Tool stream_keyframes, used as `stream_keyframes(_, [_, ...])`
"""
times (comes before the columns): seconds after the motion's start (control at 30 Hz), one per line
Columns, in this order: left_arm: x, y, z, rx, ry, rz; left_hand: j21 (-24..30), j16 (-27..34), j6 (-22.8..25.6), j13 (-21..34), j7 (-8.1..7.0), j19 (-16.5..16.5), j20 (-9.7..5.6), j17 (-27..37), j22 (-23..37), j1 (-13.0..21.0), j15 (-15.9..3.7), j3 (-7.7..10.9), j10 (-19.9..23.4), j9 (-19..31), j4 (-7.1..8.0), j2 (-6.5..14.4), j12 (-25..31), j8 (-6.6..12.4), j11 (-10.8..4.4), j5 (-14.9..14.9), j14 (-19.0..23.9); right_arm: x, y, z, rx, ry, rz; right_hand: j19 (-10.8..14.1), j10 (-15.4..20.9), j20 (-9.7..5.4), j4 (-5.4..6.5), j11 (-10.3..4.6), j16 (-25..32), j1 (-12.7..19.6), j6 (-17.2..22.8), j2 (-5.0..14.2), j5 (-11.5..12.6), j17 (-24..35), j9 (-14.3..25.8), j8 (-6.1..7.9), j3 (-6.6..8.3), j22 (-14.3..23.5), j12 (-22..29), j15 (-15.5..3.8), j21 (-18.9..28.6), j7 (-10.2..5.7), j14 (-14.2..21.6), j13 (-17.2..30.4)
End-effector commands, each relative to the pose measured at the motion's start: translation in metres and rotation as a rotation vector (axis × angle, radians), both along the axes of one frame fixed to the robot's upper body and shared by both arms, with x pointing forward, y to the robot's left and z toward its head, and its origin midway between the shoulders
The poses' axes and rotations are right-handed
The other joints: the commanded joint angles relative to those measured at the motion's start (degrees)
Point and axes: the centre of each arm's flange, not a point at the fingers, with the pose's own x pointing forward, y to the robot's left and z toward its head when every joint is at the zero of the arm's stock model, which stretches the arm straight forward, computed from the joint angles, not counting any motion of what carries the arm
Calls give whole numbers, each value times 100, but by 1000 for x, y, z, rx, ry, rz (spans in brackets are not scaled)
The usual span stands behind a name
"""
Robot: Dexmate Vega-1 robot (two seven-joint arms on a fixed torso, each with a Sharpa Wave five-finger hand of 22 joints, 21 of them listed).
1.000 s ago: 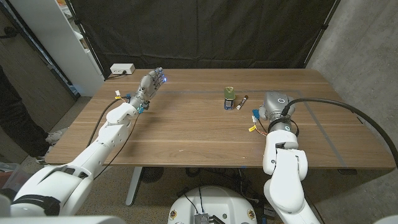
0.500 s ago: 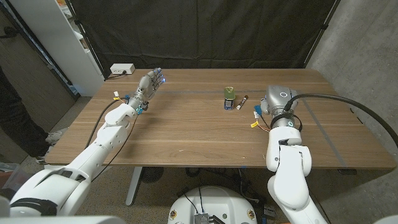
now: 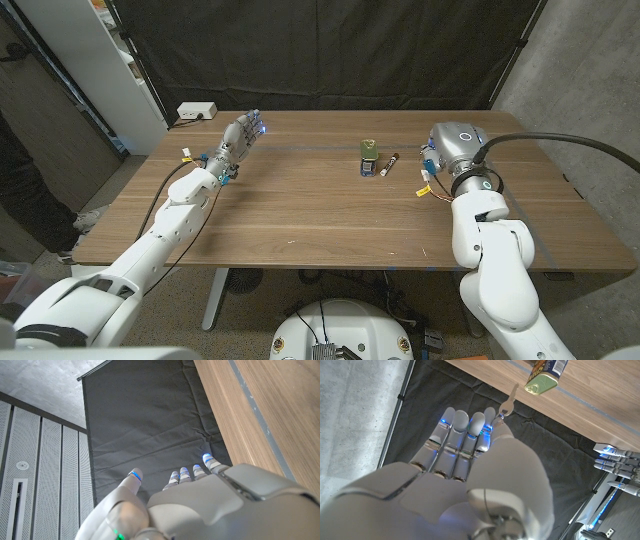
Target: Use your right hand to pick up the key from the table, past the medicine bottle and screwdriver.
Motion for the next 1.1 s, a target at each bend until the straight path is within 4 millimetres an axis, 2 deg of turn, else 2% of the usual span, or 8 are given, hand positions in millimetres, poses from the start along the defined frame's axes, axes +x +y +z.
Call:
stream_keyframes(0.03, [-6,1,-2,3,-6,4,-17,22,-41,7,0,-43,7,13,30,-63,18,-18,-59,17,-7,52,10,19,5,34,-188,-9,-9,16,-48,-20,57,-25,116,-43,-63,-113,0,1,228,11,51,6,15,25,107,-9,17,-647,44,-218,21,-8])
stream_keyframes(0.27, [-10,6,-3,1,-10,7,-18,22,-43,7,-1,-42,7,13,30,-65,17,-21,-65,17,-8,52,8,18,9,35,-188,-13,-12,25,-70,-38,70,-29,113,-54,-57,-109,-16,-13,256,0,67,3,-10,26,110,-15,34,-658,83,-230,48,12])
stream_keyframes(1.1, [-10,15,1,32,-7,2,-22,23,-30,6,-14,-36,11,13,29,-64,17,-32,-60,17,-13,56,10,21,8,36,-182,-11,-22,33,-68,-84,18,-89,100,-86,-46,-125,-105,-53,251,-24,114,-2,-21,34,124,-38,27,-695,184,-249,65,-16])
